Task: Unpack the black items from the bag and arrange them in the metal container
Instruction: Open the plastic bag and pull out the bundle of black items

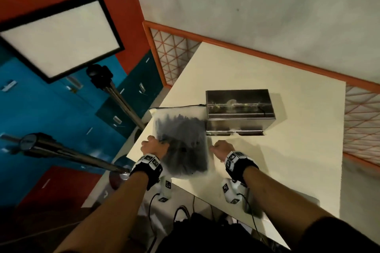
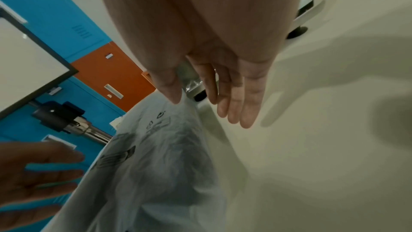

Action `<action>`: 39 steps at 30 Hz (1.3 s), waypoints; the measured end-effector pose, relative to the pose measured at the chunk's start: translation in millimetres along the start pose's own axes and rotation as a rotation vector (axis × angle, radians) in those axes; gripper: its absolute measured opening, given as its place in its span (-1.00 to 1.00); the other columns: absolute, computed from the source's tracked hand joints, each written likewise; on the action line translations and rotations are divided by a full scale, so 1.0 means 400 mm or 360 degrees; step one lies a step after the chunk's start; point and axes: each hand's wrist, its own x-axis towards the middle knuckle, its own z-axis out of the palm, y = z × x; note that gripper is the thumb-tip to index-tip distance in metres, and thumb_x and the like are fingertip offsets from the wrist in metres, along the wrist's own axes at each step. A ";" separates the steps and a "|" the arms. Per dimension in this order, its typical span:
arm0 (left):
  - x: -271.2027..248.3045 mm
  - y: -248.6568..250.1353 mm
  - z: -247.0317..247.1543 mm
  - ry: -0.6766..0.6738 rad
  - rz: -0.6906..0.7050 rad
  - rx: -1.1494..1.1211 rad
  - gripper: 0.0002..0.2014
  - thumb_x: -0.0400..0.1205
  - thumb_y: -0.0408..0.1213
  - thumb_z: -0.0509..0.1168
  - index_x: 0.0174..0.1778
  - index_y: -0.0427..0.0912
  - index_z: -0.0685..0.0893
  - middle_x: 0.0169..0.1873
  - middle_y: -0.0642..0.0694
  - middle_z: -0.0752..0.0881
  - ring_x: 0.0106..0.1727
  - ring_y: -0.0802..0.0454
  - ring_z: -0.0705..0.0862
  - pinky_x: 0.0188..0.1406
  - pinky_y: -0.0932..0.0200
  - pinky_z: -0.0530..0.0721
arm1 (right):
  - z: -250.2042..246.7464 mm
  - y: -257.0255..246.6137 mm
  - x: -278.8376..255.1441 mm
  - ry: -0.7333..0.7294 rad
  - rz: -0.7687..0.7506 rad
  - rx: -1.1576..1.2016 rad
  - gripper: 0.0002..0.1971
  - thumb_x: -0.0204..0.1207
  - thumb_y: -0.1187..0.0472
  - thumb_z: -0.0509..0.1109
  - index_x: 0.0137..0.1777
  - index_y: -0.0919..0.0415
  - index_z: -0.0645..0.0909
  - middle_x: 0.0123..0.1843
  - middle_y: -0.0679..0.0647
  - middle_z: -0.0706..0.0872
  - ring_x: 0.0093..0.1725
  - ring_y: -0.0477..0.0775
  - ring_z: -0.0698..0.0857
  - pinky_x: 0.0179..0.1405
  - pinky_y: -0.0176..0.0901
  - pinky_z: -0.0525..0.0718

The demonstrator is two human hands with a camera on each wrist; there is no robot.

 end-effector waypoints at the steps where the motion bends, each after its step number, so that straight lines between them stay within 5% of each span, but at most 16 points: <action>1: 0.008 -0.007 0.000 -0.0004 -0.0046 -0.0015 -0.32 0.59 0.02 0.43 0.48 -0.33 0.40 0.39 -0.44 0.46 0.39 -0.47 0.49 0.35 -0.23 0.51 | 0.009 -0.012 0.019 -0.0018 0.0000 0.0002 -0.36 0.42 -0.21 0.32 0.31 0.30 0.63 0.27 0.30 0.72 0.19 0.37 0.72 0.16 0.12 0.73; 12: 0.049 -0.012 0.018 -0.0300 -0.0007 -0.0333 -0.09 0.53 0.12 0.53 0.57 -0.43 0.30 0.46 -0.39 0.54 0.44 -0.38 0.57 0.38 -0.11 0.58 | 0.079 -0.109 0.070 -0.0101 0.0010 0.0378 -0.37 0.34 -0.19 0.56 0.32 0.19 0.64 0.25 0.16 0.74 0.20 0.27 0.70 0.20 0.15 0.70; 15: 0.052 -0.015 0.029 -0.0374 0.0076 -0.0434 -0.18 0.50 0.16 0.54 0.45 -0.43 0.53 0.32 -0.34 0.69 0.30 -0.31 0.69 0.32 -0.03 0.65 | 0.094 -0.140 0.047 -0.0183 -0.0087 0.0395 -0.52 0.46 -0.07 0.54 0.28 0.19 0.65 0.13 0.13 0.76 0.10 0.20 0.73 -0.05 -0.08 0.67; 17: 0.053 -0.026 0.037 -0.0478 0.0156 -0.0574 -0.24 0.42 0.21 0.56 0.30 -0.38 0.71 0.19 -0.30 0.79 0.16 -0.23 0.77 0.30 -0.05 0.71 | 0.108 -0.152 0.040 -0.0231 -0.0166 0.0450 -0.57 0.48 0.00 0.55 0.26 0.20 0.65 0.09 0.11 0.77 0.05 0.15 0.74 -0.04 -0.13 0.65; 19: 0.043 -0.044 0.036 -0.0585 0.0136 -0.0779 -0.21 0.26 0.25 0.60 0.23 -0.30 0.75 0.14 -0.26 0.82 0.12 -0.18 0.80 0.28 -0.13 0.74 | 0.119 -0.160 0.033 -0.0265 -0.0252 0.0492 -0.52 0.42 0.02 0.60 0.28 0.19 0.63 0.16 0.12 0.78 0.11 0.15 0.74 0.19 -0.04 0.68; 22: 0.003 -0.060 0.023 -0.0795 0.0129 -0.1041 -0.47 0.40 -0.04 0.66 0.22 -0.14 0.70 0.14 -0.21 0.81 0.19 -0.22 0.77 0.28 -0.24 0.73 | 0.126 -0.160 0.030 -0.0310 -0.0363 0.0520 -0.34 0.22 0.04 0.70 0.31 0.18 0.58 0.20 0.09 0.76 0.16 0.10 0.74 0.30 0.06 0.66; 26: -0.013 -0.084 0.021 -0.0733 0.0456 -0.1099 -0.13 0.18 -0.05 0.77 0.41 -0.16 0.63 0.23 -0.17 0.79 0.30 -0.18 0.75 0.34 -0.25 0.69 | 0.123 -0.142 0.033 -0.0258 -0.0525 0.0567 -0.17 -0.02 0.09 0.78 0.30 0.09 0.51 0.17 0.03 0.77 0.18 0.03 0.74 0.29 0.17 0.69; 29: -0.052 -0.075 -0.020 -0.0656 0.0668 -0.1006 -0.20 0.21 -0.13 0.72 0.39 -0.08 0.61 0.21 -0.05 0.78 0.25 0.00 0.75 0.28 -0.04 0.73 | 0.095 -0.129 0.013 -0.0235 -0.0597 0.0753 -0.01 -0.09 0.09 0.81 0.41 0.06 0.45 0.22 0.00 0.77 0.24 0.00 0.74 0.34 0.16 0.66; 33: -0.099 -0.047 -0.065 -0.0606 0.0907 -0.0959 -0.44 0.33 -0.34 0.71 0.23 -0.08 0.70 0.01 0.10 0.85 0.09 0.08 0.81 0.06 0.15 0.80 | 0.022 -0.129 -0.075 -0.0212 -0.0833 0.0850 -0.27 0.16 0.40 0.72 0.38 0.24 0.58 0.21 0.11 0.80 0.26 0.07 0.75 0.37 0.09 0.64; 36: -0.148 0.001 -0.106 -0.0645 0.1044 -0.1058 -0.54 0.42 -0.52 0.62 0.11 0.01 0.70 -0.04 0.27 0.84 0.03 0.29 0.79 -0.02 0.35 0.73 | -0.025 -0.116 -0.136 -0.0085 -0.0986 0.0779 -0.53 0.31 0.58 0.57 0.13 0.11 0.71 0.03 -0.01 0.85 0.10 -0.03 0.80 0.16 -0.11 0.73; 39: -0.167 0.041 -0.123 -0.0708 0.1130 -0.1157 -0.41 0.44 -0.44 0.64 0.38 -0.18 0.62 0.21 -0.01 0.81 0.28 0.08 0.75 0.22 0.23 0.71 | -0.035 -0.087 -0.164 -0.0018 -0.0957 0.0713 -0.69 0.35 0.56 0.52 -0.26 0.08 0.73 -0.33 -0.14 0.80 -0.27 -0.18 0.74 -0.19 -0.12 0.73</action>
